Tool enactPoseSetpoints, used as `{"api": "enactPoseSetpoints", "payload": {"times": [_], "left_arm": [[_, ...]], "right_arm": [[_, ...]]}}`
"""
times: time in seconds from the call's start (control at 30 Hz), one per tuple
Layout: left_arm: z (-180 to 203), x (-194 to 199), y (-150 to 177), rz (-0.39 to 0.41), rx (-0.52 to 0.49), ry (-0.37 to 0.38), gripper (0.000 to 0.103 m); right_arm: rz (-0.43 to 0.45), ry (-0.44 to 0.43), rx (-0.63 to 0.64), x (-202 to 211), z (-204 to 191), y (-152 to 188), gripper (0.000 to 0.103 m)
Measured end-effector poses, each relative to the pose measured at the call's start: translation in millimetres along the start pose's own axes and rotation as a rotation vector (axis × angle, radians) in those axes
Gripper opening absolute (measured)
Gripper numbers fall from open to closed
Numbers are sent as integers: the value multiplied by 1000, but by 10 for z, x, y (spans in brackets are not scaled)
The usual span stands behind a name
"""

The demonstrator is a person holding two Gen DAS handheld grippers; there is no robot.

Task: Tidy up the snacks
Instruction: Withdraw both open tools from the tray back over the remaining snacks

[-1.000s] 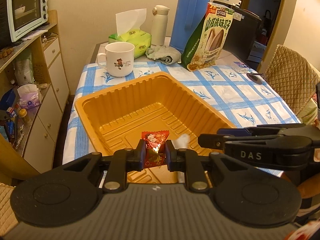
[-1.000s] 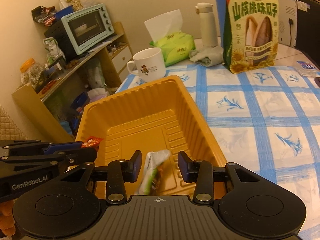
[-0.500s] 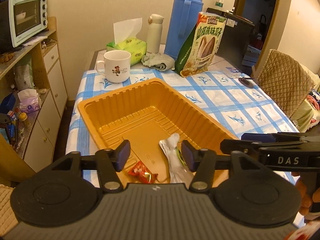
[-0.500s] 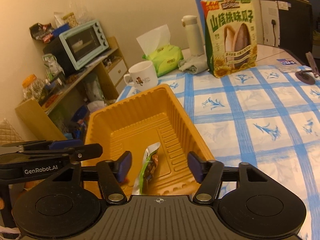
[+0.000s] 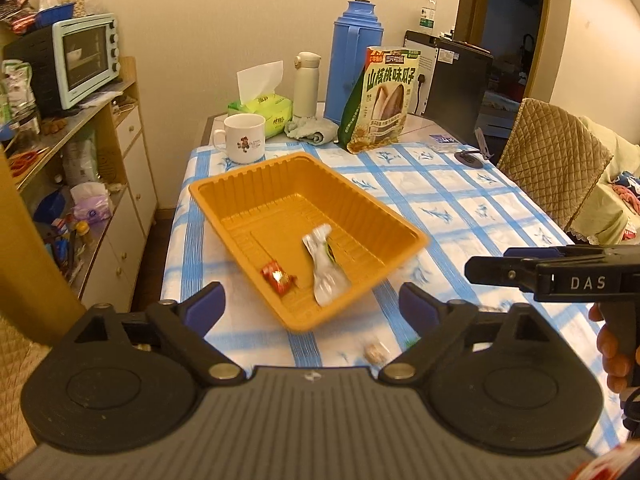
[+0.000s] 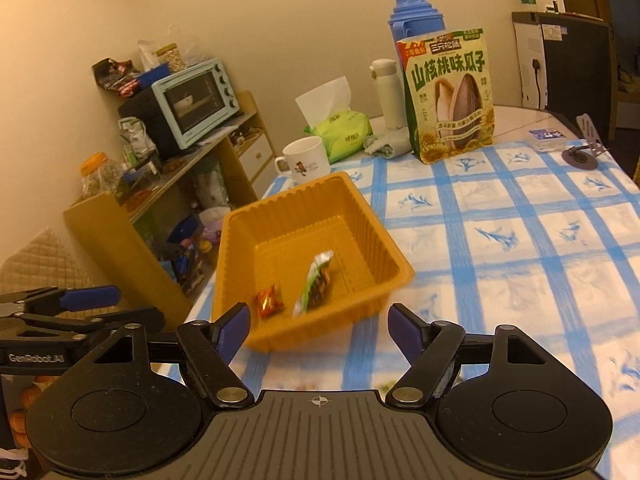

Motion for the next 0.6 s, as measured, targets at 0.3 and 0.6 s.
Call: {"api": "enactPoseSetpoints", "payload": {"times": [0.3,0.6], "left_arm": [[194,624,380,-24,79,-58,98],[439,1043,705,-39,101,-129,98]], "right_arm": [[-65,-3,33,691,10,464,78],[-129,1,43,1155,212,863,78]]}}
Point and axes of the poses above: each gripper's, at about its wrist camera, not at the fingertips, and x roughly against the way its jaws point, z to its right, y to its underside, the point moved 4 cm from there along -x, roughly the way its jaws point, and after that the axes turned 12 degrees about -y, right-handed, at the moved point
